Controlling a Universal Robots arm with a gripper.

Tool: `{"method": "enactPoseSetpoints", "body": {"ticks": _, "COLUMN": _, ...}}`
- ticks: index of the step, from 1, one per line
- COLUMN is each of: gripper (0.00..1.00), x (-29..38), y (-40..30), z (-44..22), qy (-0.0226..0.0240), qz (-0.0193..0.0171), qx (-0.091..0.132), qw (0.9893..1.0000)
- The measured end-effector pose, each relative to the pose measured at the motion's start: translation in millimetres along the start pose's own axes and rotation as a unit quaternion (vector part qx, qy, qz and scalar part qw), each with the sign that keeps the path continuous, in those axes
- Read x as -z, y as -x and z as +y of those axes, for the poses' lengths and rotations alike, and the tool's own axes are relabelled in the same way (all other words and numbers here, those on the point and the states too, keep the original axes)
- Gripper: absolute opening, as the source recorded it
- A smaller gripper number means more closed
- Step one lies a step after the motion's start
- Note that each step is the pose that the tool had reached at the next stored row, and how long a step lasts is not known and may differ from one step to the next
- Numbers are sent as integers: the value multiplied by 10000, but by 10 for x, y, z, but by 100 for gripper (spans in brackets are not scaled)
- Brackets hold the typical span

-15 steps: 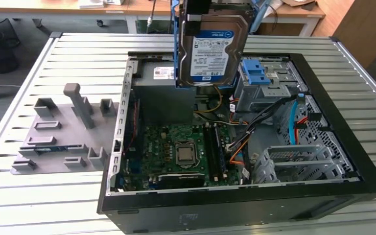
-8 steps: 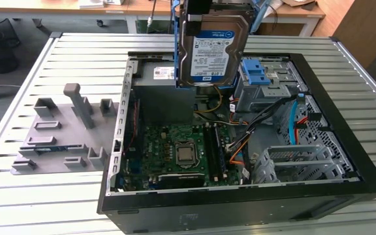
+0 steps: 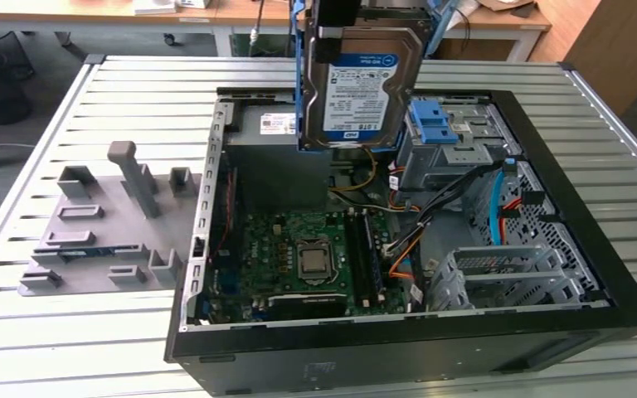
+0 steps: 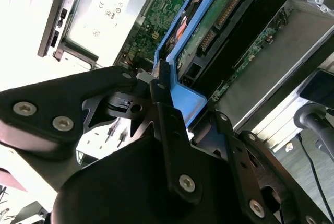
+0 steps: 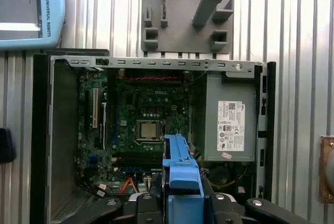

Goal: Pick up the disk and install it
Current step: 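Insert the disk into the insertion slot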

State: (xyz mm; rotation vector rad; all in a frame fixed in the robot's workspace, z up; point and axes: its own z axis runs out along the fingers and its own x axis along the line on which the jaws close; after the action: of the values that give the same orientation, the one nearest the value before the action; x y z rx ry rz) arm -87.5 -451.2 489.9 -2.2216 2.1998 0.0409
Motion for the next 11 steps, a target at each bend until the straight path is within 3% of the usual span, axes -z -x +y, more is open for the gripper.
{"method": "enactPoseSetpoints", "body": {"ticks": 11, "gripper": 36, "x": -17, "y": -306, "z": 3, "qy": 0, "qz": 0, "qx": 0, "qw": 10000}}
